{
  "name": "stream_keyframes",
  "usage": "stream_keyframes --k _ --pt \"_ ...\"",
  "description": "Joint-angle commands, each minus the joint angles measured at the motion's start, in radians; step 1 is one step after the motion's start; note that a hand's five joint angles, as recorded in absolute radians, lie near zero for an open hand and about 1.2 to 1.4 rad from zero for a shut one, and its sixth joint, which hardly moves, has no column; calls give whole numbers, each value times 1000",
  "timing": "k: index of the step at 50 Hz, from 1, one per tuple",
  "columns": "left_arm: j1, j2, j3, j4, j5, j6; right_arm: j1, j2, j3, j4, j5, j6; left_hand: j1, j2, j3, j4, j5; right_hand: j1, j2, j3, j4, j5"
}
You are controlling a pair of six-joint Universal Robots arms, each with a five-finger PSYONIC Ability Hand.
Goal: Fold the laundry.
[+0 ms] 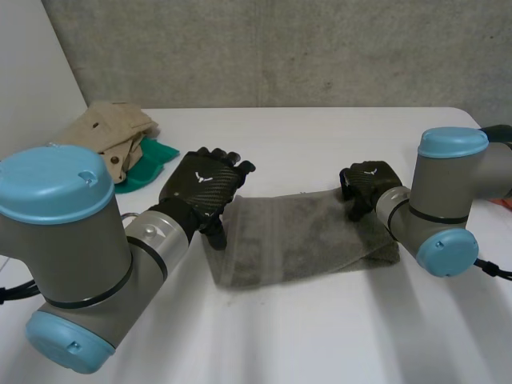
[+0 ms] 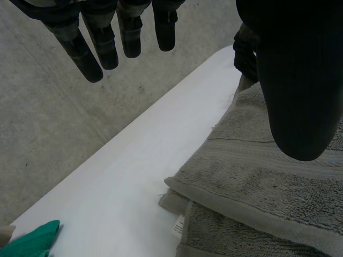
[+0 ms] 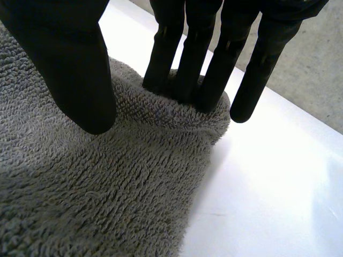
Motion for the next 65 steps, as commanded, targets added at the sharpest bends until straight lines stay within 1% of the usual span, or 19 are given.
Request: stream_keyframes --k 1,2,3,9,13,17,22,26,33,37,40,45,49,52,54,57,60,62,65 --pt "-27 20 9 9 -6 -32 -4 -16 1 -7 8 -6 -20 -29 -32 -25 -50 -359 -351 -358 -359 -347" --pt "-31 22 7 19 -9 -38 -7 -28 1 -7 14 -11 -20 -29 -32 -25 -50 -593 -585 -592 -593 -581" --pt "-34 22 7 23 -12 -40 -11 -39 1 -7 17 -14 -20 -29 -32 -25 -50 -648 -640 -647 -648 -636" --pt "-39 25 10 35 -27 -42 -41 -154 15 67 49 -23 -20 -29 -32 -25 -50 -648 -640 -647 -648 -636" --pt "-34 25 18 36 -26 -43 -81 -236 61 244 48 -23 -20 -29 -32 -25 -50 -648 -640 -647 -648 -636" --pt "-36 20 27 36 -26 -40 -125 -287 148 350 34 -11 -20 -29 -32 -25 -50 -513 -505 -512 -514 -502" --pt "-42 11 41 36 -29 -39 -162 -313 289 268 -50 32 -20 -29 -32 -25 -50 -472 -464 -471 -472 -460" --pt "-48 0 52 35 -29 -39 -175 -310 396 119 -125 60 -20 -29 -32 -25 -50 -428 -420 -427 -428 -416" --pt "-47 0 50 36 -29 -40 -164 -269 435 -21 -103 48 -20 -29 -32 -25 -50 -384 -376 -383 -384 -372" --pt "-45 0 49 36 -29 -40 -155 -237 432 -36 -84 32 -20 -29 -32 -25 -50 -232 -224 -231 -232 -220" --pt "-47 2 47 36 -29 -39 -158 -227 432 -41 -53 17 -20 -29 -32 -25 -50 571 579 572 571 583" --pt "-47 5 44 36 -26 -43 -195 -310 476 -93 51 5 -20 -29 -32 -25 -50 574 582 575 574 585" --pt "-45 11 44 36 -26 -43 -267 -390 522 -113 25 -63 -20 -29 -32 -25 -50 574 582 575 574 585" --pt "-44 16 44 35 -29 -43 -313 -407 542 -101 -3 -222 -20 -29 -32 -25 -50 574 582 575 574 585" --pt "-42 20 42 33 -29 -42 -310 -410 541 -99 0 -277 -20 -29 -32 -25 -50 574 582 575 574 585" --pt "-36 31 42 32 -30 -43 -261 -416 536 -114 3 -382 -20 -29 -32 -25 -50 574 582 575 574 585" --pt "-24 52 47 32 -33 -43 -50 -424 541 -258 -38 -451 -20 -29 -32 -25 -50 574 582 575 574 585" --pt "-12 74 49 32 -40 -43 50 -440 580 -322 -78 -475 -20 -29 -32 -25 -50 574 582 575 574 585" --pt "-7 89 47 30 -47 -45 139 -460 631 -370 -133 -506 -20 -29 -32 -25 -50 574 582 575 574 585"
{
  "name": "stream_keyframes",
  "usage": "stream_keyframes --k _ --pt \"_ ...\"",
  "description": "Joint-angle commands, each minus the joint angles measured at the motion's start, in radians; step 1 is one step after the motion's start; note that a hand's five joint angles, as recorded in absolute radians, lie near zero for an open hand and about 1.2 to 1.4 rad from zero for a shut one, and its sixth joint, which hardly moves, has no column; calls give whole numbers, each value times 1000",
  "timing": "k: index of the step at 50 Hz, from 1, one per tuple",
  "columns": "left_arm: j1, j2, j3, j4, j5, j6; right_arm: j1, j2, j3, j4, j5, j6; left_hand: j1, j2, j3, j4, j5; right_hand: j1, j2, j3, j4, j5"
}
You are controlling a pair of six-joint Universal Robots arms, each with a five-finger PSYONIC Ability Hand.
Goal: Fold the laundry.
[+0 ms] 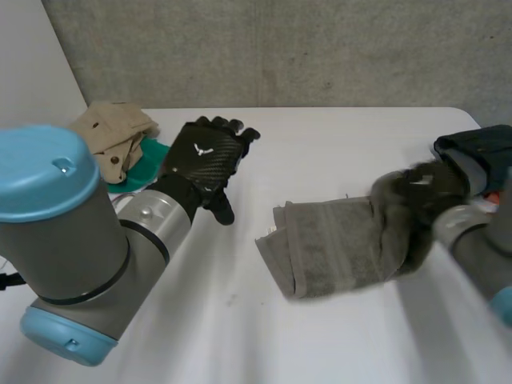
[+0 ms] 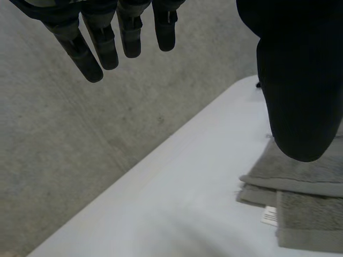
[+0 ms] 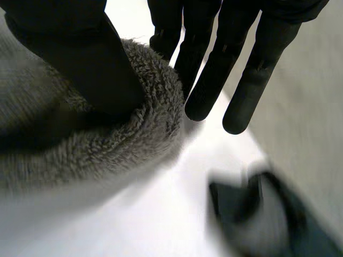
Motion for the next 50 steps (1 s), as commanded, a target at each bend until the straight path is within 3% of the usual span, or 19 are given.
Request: stream_keyframes --k 1,6,7,10,11,15,17,20,25,31,35,42,50 --pt "22 49 -2 -3 -18 -3 288 -32 107 -168 -140 -82 -20 -29 -32 -25 -50 328 245 214 203 228" --pt "25 53 8 -8 -27 -9 345 5 143 -176 -223 -96 -20 -29 -32 -25 -50 319 236 205 194 219" --pt "25 52 13 -6 -28 -9 349 2 143 -179 -234 -95 -20 -29 -32 -25 -50 200 117 85 74 100" --pt "19 44 48 -2 -31 -9 342 -29 120 -177 -230 -64 -20 -29 -32 -25 -50 -741 -823 -855 -866 -841" --pt "17 39 62 -2 -33 -9 331 -41 109 -173 -217 -44 -20 -29 -32 -25 -50 -894 -976 -1008 -1019 -994" --pt "-15 -14 168 -12 -51 -12 273 -107 61 -81 -121 150 -20 -29 -32 -25 -50 -894 -976 -1008 -1019 -994" --pt "-53 -72 258 -31 -73 -6 222 -144 25 -10 -90 316 -20 -29 -32 -25 -50 -894 -976 -1008 -1019 -994" --pt "-107 -176 400 -92 -116 -12 120 -173 -40 106 -99 515 -20 -29 -32 -25 -50 -894 -976 -1008 -1019 -994" --pt "-202 -368 645 -262 -172 -25 -26 -129 -150 275 -160 663 -20 -29 -32 -25 -50 -894 -976 -1008 -1019 -994" --pt "-282 -584 885 -501 -229 -113 -57 14 -294 399 -263 672 -20 -29 -32 -25 -50 -894 -976 -1008 -1019 -994" --pt "-290 -660 944 -569 -251 -182 -62 104 -373 476 -303 642 -20 -29 -32 -25 -50 -894 -976 -1008 -1019 -994" --pt "-290 -777 981 -595 -309 -193 -34 241 -457 570 -322 587 -20 -29 -32 -25 -50 -894 -976 -1008 -1019 -994" --pt "-296 -815 943 -640 -439 -183 -7 319 -443 568 -306 498 -20 -29 -32 -25 -50 -894 -976 -1008 -1019 -994"
